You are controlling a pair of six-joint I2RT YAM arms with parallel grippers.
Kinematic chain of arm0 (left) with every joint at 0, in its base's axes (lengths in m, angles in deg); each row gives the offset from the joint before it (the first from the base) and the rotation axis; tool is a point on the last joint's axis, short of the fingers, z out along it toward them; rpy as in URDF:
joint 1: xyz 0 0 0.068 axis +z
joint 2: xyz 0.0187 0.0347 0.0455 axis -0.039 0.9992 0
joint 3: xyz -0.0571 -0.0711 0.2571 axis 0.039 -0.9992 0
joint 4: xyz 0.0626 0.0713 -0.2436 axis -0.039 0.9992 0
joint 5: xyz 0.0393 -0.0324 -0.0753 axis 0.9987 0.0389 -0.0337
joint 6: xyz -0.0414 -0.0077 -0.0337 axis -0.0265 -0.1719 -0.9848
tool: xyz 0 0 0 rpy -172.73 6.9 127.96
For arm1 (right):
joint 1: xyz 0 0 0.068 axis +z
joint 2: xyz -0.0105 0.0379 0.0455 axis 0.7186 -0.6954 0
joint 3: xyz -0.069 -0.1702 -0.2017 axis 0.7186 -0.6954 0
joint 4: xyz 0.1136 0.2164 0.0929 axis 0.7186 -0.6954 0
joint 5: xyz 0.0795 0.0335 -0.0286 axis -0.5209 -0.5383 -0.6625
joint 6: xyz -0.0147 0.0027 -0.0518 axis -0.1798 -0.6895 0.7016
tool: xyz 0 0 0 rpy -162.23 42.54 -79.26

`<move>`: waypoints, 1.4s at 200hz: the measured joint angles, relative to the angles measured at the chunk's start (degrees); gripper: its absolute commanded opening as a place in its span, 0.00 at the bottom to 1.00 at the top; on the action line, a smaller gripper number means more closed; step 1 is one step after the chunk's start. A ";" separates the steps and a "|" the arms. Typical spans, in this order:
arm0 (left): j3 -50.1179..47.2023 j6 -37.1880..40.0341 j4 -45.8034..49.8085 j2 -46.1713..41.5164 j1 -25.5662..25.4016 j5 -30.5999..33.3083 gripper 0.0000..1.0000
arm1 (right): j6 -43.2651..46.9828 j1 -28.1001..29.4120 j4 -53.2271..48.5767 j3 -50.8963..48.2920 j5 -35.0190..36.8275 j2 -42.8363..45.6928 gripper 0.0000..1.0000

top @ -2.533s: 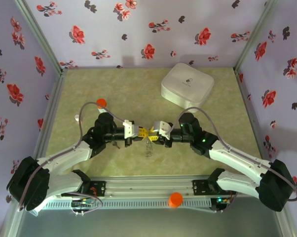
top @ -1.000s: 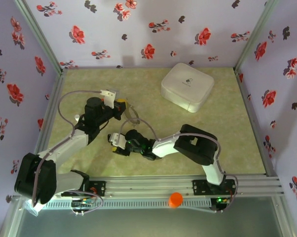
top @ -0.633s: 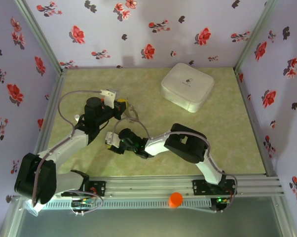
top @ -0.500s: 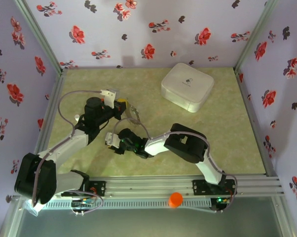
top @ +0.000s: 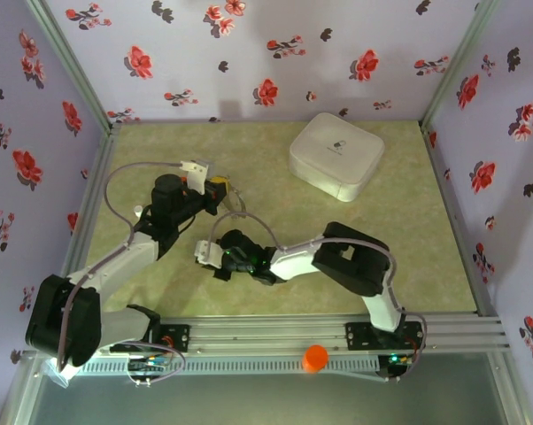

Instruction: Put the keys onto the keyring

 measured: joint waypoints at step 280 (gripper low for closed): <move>-2.36 13.18 1.73 -4.96 -5.07 -3.43 0.00 | -40.76 -24.79 -54.29 -13.03 -12.13 30.97 0.00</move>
